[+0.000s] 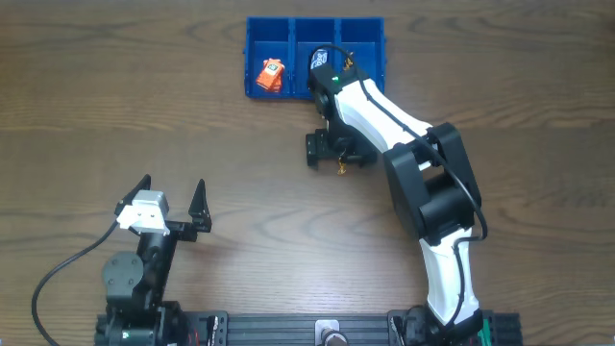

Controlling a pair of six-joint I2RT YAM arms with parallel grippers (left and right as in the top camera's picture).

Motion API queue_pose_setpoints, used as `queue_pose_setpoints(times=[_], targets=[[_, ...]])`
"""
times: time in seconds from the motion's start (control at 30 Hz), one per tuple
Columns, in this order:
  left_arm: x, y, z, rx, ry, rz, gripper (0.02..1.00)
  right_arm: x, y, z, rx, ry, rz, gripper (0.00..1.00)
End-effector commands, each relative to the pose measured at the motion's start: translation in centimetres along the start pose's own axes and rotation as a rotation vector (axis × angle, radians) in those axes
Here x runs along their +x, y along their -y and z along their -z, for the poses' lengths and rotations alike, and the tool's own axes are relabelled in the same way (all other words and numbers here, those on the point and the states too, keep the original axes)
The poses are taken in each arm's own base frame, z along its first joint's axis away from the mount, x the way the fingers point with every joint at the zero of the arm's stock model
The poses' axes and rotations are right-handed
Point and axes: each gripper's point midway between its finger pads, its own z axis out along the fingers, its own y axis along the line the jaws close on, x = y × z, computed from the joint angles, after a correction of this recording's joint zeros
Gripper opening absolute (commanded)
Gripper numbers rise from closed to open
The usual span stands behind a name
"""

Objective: Sort Candies Into Trays

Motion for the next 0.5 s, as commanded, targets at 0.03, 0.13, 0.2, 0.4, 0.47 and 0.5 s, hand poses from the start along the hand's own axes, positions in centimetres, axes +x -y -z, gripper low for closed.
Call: queue_pose_setpoints(times=[0.03, 0.13, 0.2, 0.4, 0.47, 0.5], targets=[[1.64, 0.11, -0.05, 0.013, -0.051, 0.0, 0.998, -0.2, 0.04, -0.03, -0.005, 0.007, -0.009, 0.798], [1.64, 0.11, -0.05, 0.013, -0.051, 0.0, 0.996, -0.35, -0.03, -0.03, -0.007, 0.013, -0.008, 0.641], [1.64, 0.11, -0.05, 0.013, -0.051, 0.0, 0.998, -0.43, -0.04, -0.03, -0.009, 0.016, -0.008, 0.566], [1.64, 0.11, -0.05, 0.013, -0.051, 0.0, 0.996, -0.48, 0.51, 0.01, -0.007, 0.01, -0.022, 0.5], [1.64, 0.11, -0.05, 0.013, -0.051, 0.0, 0.998, -0.34, 0.69, 0.02, -0.001, 0.004, -0.024, 0.492], [1.64, 0.11, -0.05, 0.013, -0.051, 0.0, 0.998, -0.26, 0.87, 0.02, 0.009, 0.002, -0.025, 0.487]])
